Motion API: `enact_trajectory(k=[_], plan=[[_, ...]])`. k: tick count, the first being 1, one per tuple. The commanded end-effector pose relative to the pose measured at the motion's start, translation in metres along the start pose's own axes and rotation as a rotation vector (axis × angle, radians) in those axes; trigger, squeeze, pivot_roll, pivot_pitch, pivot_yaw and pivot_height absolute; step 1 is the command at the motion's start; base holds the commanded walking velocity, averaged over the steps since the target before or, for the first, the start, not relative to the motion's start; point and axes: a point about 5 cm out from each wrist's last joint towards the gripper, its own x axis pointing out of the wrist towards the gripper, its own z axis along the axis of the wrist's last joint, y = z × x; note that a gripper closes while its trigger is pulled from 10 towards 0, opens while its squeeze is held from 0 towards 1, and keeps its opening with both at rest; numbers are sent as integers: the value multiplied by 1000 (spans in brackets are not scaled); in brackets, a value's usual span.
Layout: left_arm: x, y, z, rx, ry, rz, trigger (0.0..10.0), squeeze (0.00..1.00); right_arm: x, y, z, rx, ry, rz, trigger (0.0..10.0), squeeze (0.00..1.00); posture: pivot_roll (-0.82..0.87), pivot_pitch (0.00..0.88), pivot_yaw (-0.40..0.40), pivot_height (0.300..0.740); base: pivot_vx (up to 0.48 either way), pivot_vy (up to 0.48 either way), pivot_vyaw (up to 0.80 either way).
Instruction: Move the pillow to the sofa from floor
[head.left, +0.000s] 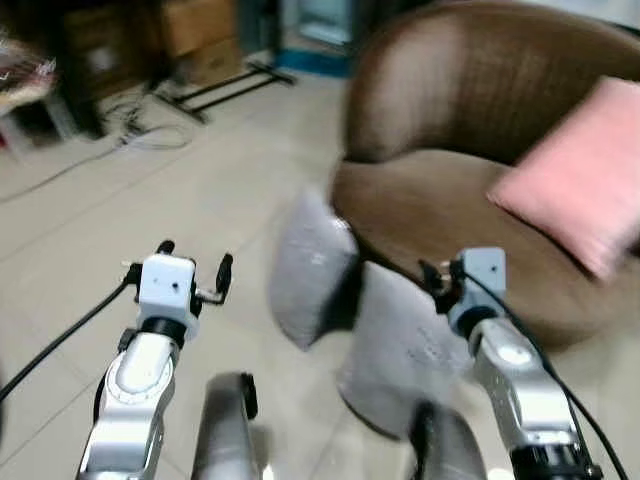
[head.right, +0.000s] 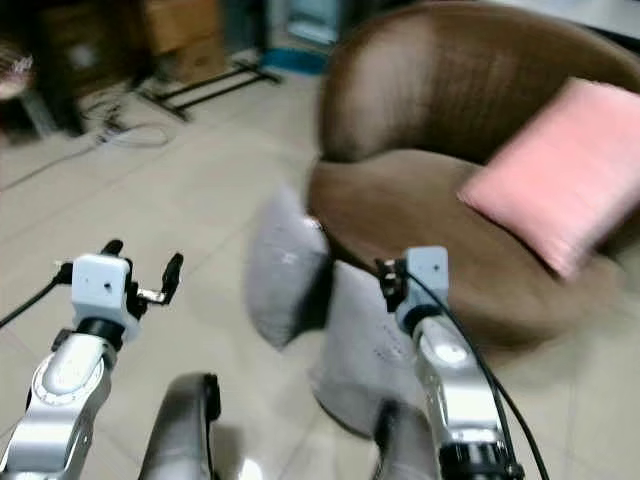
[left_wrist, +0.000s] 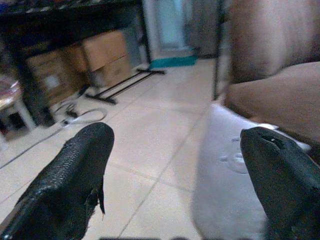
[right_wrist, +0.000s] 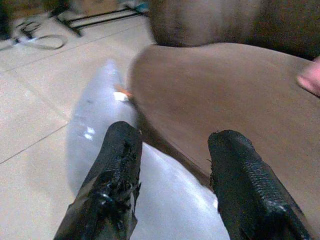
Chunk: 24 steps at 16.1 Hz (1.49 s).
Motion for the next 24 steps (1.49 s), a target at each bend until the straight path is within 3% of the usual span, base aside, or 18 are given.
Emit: enact_trajectory(k=[1, 8, 11, 17, 20, 21, 22, 23, 24], plan=[[-1, 6, 0, 8, 0, 16, 10000, 0, 4, 8, 7, 20, -28, 22, 10000, 0, 35, 0, -61, 500, 356, 0, 0], [-4, 3, -2, 27, 14, -14, 10000, 0, 3, 7, 3, 10, -14, 50, 10000, 0, 40, 0, -59, 500, 146, 0, 0], [-3, 0, -4, 37, 27, -52, 10000, 0, 4, 2, 0, 46, -9, 34, 10000, 0, 45, 0, -53, 475, 0, 0, 0], [16, -2, 5, 98, 12, -207, 10000, 0, 25, 1, -14, 42, 53, 36, 10000, 0, 63, 0, 3, 415, 0, 0, 0], [18, -3, 10, 103, 0, -277, 10000, 0, 37, -3, -16, 22, 74, 13, 10000, 0, 81, 0, 7, 390, 0, 0, 0], [16, -3, 12, 104, -6, -306, 10000, 0, 43, -9, -13, -9, 75, 5, 10000, 110, 96, 0, -8, 390, 0, 0, 0], [12, -4, 15, 98, -17, -341, 10000, 0, 49, -16, -9, -21, 78, -11, 10000, 647, 106, 14, -26, 390, 0, 0, 0], [9, -7, 18, 93, -25, -391, 10000, 0, 54, -23, -4, -33, 67, -16, 10000, 1000, 112, 35, -36, 390, 0, 0, 0], [5, -10, 21, 81, -31, -453, 10000, 0, 58, -29, 2, -96, 71, -25, 10000, 1000, 111, 62, -43, 390, 0, 0, 0]])
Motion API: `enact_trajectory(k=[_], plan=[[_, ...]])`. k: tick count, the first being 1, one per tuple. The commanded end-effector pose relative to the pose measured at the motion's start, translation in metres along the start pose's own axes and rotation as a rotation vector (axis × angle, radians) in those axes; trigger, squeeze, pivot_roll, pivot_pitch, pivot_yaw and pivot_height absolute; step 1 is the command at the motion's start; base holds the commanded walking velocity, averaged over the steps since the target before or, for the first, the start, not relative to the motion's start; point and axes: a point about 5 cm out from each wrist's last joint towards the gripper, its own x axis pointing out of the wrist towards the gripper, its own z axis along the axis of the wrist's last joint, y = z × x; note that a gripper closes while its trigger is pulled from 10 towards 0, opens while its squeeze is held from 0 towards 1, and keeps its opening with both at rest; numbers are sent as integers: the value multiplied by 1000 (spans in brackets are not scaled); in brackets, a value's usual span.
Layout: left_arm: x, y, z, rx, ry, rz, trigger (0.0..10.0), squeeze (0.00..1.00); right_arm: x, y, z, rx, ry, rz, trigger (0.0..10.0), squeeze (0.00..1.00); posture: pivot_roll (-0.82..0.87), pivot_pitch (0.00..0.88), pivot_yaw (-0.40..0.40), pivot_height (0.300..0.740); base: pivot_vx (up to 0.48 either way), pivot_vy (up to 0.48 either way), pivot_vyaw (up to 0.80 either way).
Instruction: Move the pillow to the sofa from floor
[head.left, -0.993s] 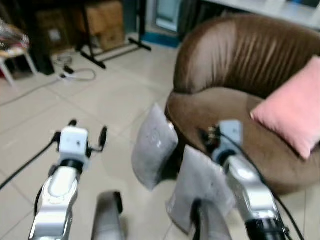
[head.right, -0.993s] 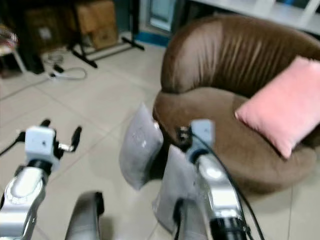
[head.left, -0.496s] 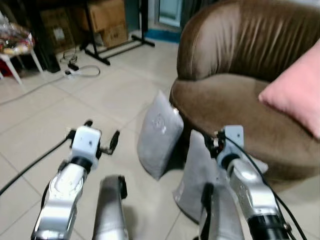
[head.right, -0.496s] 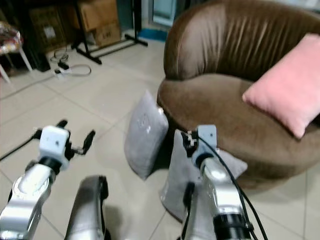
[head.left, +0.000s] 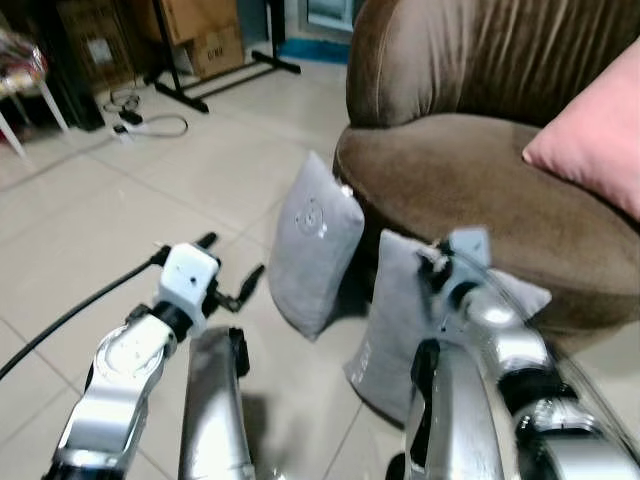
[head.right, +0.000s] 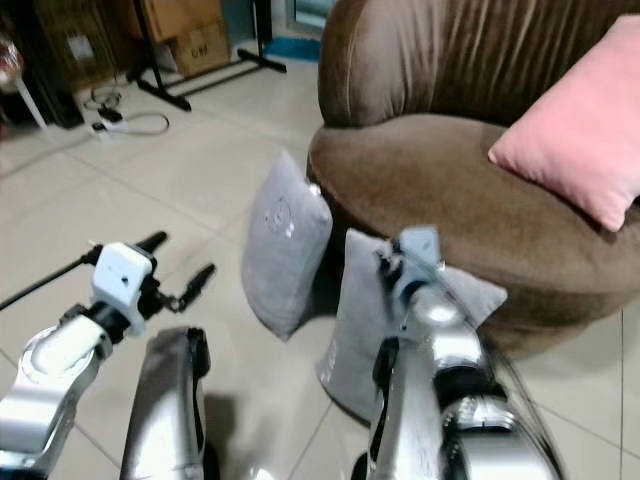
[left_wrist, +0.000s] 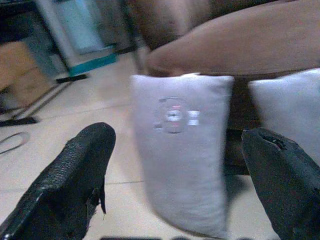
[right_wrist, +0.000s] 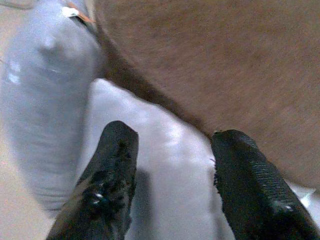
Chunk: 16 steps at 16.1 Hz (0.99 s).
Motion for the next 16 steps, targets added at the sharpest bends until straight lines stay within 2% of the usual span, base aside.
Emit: enact_trajectory(k=[1, 2, 4, 5, 8, 11, 13, 14, 16], plan=[[-3, -6, 7, -10, -16, -70, 10000, 0, 3, -6, 7, -72, -8, 4, 10000, 1000, 102, 85, -40, 390, 0, 0, 0], [-5, -8, 7, -13, -16, -81, 10000, 0, 5, -8, 10, -96, -5, 6, 10000, 1000, 96, 94, -39, 390, 0, 0, 0], [-15, -16, 8, -31, -9, -138, 10000, 0, 9, -16, 21, -228, 30, 52, 10000, 1000, 74, 115, -32, 390, 0, 0, 0], [-18, -20, 9, -40, -4, -163, 10000, 0, 11, -20, 23, -262, 50, 65, 10000, 1000, 80, 128, -43, 390, 0, 0, 0], [-28, -24, 7, -45, 31, -212, 10000, 0, 12, -25, 25, -274, 158, 178, 10000, 1000, 82, 146, -57, 390, 0, 0, 0], [-34, -27, 5, -51, 56, -249, 10000, 0, 9, -29, 15, -385, 306, 242, 10000, 1000, 82, 155, -69, 390, 0, 0, 0], [-34, -28, 5, -58, 64, -271, 10000, 0, 10, -32, 14, -423, 332, 177, 10000, 980, 79, 153, -69, 390, 0, 0, 0], [-34, -30, 5, -64, 68, -287, 10000, 0, 10, -32, 12, -456, 341, 149, 10000, 0, 79, 152, -68, 390, 0, 0, 0], [-38, -39, 5, -103, 90, -381, 10000, 0, 10, -32, 3, -552, 349, 80, 10000, 0, 82, 145, -68, 390, 0, 0, 0]])
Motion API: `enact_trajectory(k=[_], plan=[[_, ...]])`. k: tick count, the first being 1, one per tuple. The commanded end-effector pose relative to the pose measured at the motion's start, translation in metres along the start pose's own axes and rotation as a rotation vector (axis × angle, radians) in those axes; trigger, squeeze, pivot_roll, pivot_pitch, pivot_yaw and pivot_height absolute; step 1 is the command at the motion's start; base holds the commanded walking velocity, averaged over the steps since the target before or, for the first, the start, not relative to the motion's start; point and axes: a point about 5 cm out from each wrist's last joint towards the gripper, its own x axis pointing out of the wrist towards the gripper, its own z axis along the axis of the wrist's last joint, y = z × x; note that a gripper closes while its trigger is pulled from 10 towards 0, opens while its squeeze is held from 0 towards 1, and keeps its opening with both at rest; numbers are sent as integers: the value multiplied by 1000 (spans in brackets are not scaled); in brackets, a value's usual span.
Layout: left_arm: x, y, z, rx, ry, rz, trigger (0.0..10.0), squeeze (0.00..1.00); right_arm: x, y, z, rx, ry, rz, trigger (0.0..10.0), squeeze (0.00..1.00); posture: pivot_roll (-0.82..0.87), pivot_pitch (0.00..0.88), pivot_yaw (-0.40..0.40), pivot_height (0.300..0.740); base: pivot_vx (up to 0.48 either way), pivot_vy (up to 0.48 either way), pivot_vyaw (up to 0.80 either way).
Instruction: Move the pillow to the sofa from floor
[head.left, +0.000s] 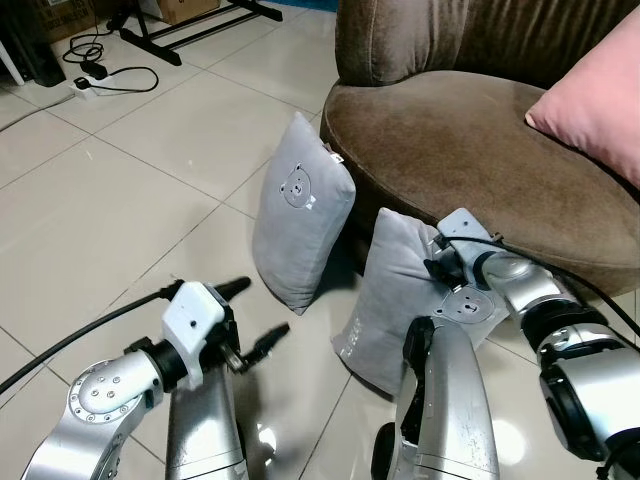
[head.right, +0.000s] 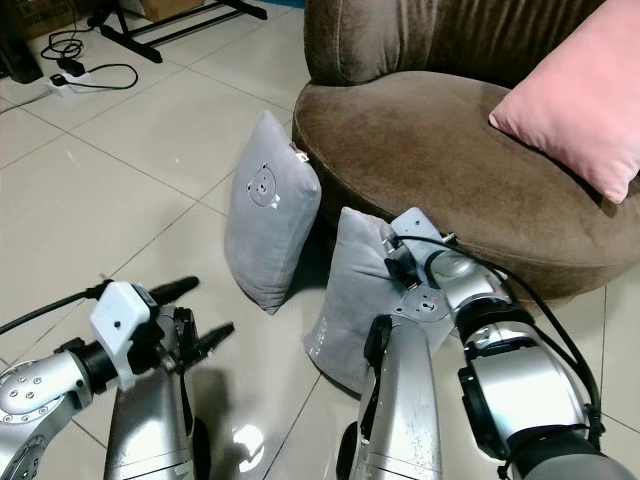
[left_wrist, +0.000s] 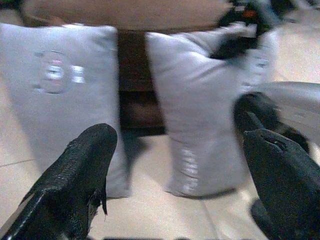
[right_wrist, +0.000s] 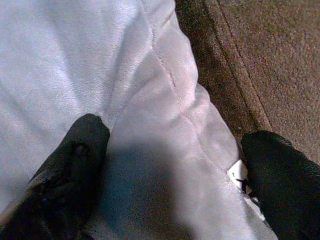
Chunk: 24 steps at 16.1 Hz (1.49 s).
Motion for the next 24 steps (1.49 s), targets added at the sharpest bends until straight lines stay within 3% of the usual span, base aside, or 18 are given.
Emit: enact_trajectory(k=[1, 2, 6, 11, 16, 24], plan=[[-1, -9, 0, -20, 12, -67, 10000, 0, 0, 7, -21, -7, 86, 9, 1373, 0, 83, 141, -68, 390, 0, 0, 0], [-1, -10, 1, -24, 13, -81, 10000, 0, 1, 12, -21, -12, 88, 32, 0, 0, 83, 135, -67, 390, 0, 0, 0], [2, -4, 4, -21, 10, -82, 10000, 0, 5, 32, -22, -17, 103, 99, 0, 0, 86, 115, -66, 390, 0, 0, 0], [3, 0, 5, -12, 13, -75, 10000, 0, 7, 46, -21, 63, 93, 166, 0, 0, 93, 90, -75, 390, 0, 0, 0], [4, 2, 5, -3, 16, -70, 10000, 0, 8, 52, -20, 107, 82, 149, 0, 0, 95, 70, -75, 390, 0, 0, 0], [7, 1, 3, 5, 19, -81, 10000, 0, 8, 58, -17, 50, 37, 184, 0, 0, 92, 60, -67, 390, 0, 0, 0]])
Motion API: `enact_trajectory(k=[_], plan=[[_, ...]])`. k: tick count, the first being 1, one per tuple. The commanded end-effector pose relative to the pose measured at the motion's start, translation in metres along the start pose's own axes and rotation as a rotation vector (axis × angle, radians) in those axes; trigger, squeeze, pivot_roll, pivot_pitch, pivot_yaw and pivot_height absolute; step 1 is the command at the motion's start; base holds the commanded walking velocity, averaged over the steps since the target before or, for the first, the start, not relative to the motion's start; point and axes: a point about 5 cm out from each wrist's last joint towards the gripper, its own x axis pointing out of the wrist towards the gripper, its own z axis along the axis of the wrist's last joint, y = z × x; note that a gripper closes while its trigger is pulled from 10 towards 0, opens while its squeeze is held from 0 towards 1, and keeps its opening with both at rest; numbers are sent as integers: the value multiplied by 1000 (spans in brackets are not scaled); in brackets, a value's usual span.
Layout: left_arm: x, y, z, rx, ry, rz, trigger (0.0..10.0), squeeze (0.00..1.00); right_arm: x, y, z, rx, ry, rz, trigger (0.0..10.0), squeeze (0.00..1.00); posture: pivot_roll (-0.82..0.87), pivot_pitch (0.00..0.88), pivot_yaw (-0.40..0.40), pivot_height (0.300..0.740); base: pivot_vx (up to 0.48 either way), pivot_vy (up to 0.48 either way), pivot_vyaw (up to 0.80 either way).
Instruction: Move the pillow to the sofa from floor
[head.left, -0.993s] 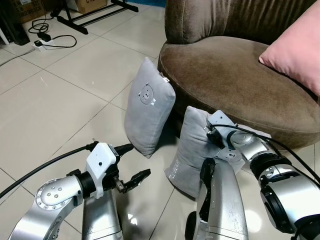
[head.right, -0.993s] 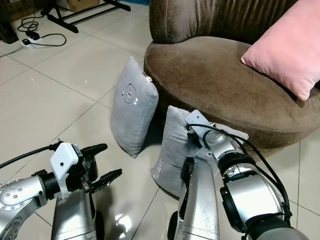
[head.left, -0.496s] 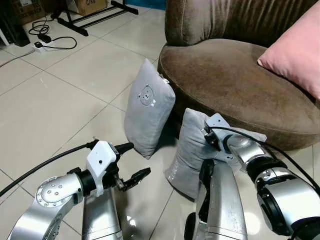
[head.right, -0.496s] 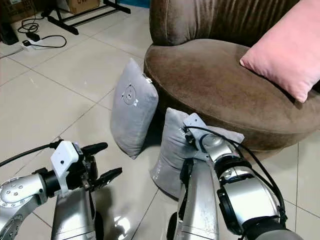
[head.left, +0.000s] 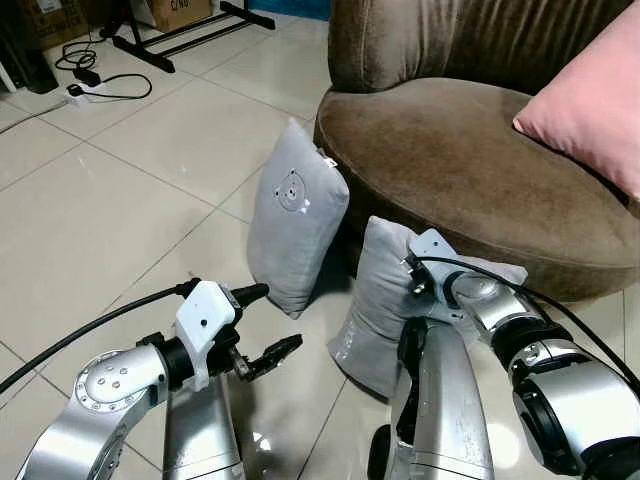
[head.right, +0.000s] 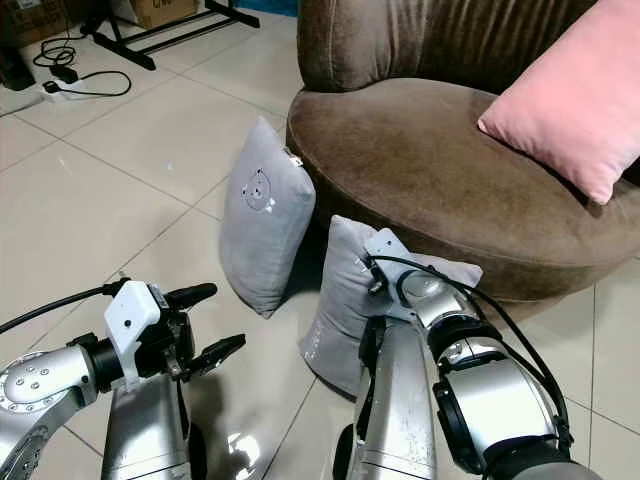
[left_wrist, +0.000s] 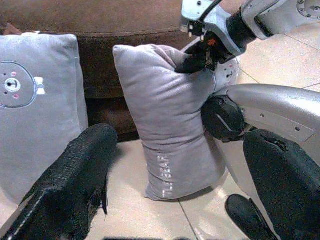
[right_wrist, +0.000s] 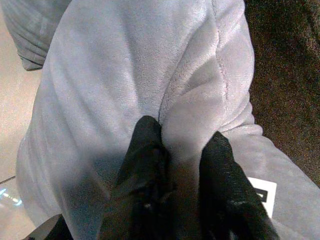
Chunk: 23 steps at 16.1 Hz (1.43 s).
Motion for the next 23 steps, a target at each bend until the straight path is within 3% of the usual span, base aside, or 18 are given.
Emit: enact_trajectory(k=[1, 7, 11, 12, 14, 15, 16, 18, 20, 21, 23], plan=[[1, 0, -2, 2, 13, -9, 10000, 0, 2, 14, -16, 7, 54, 62, 0, 0, 92, 60, -67, 390, 0, 0, 0], [3, 3, -4, 11, 17, 3, 10000, 0, 3, 22, -11, 21, 23, 125, 0, 0, 91, 50, -73, 390, 0, 0, 0], [4, 6, -6, 8, 3, 43, 10000, 0, 2, 39, -5, -43, -94, 296, 0, 0, 85, 2, -64, 390, 0, 0, 0], [5, 10, -5, 10, -10, 80, 10000, 0, 0, 44, 1, -26, -176, 341, 0, 0, 78, 0, -59, 390, 0, 0, 0], [6, 15, -4, 16, -34, 134, 10000, 0, -4, 45, 12, 40, -299, 382, 0, 0, 78, 0, -57, 390, 0, 0, 0], [6, 15, -4, 16, -34, 134, 10000, 0, -4, 45, 12, 40, -299, 382, 0, 0, 78, 0, -57, 390, 0, 0, 0], [5, 18, -2, 25, -56, 188, 10000, 0, -11, 43, 19, 94, -402, 407, 0, 0, 78, 0, -57, 390, 0, 0, 0], [3, 28, 4, 39, -120, 359, 10000, 0, -52, 11, 40, 315, -690, 341, 0, 0, 75, 0, -70, 390, 0, 0, 0], [3, 28, 5, 38, -130, 383, 10000, 0, -61, 7, 43, 345, -728, 323, 0, 0, 75, 0, -70, 390, 0, 0, 0], [0, 29, 7, 22, -154, 441, 10000, 0, -75, 3, 48, 382, -761, 235, 10000, 0, 50, 0, -45, 390, 0, 0, 0], [-5, 30, 7, -13, -185, 530, 10000, 0, -106, 14, 51, 395, -846, 91, 10000, 0, 19, 0, -11, 390, 0, 0, 0]])
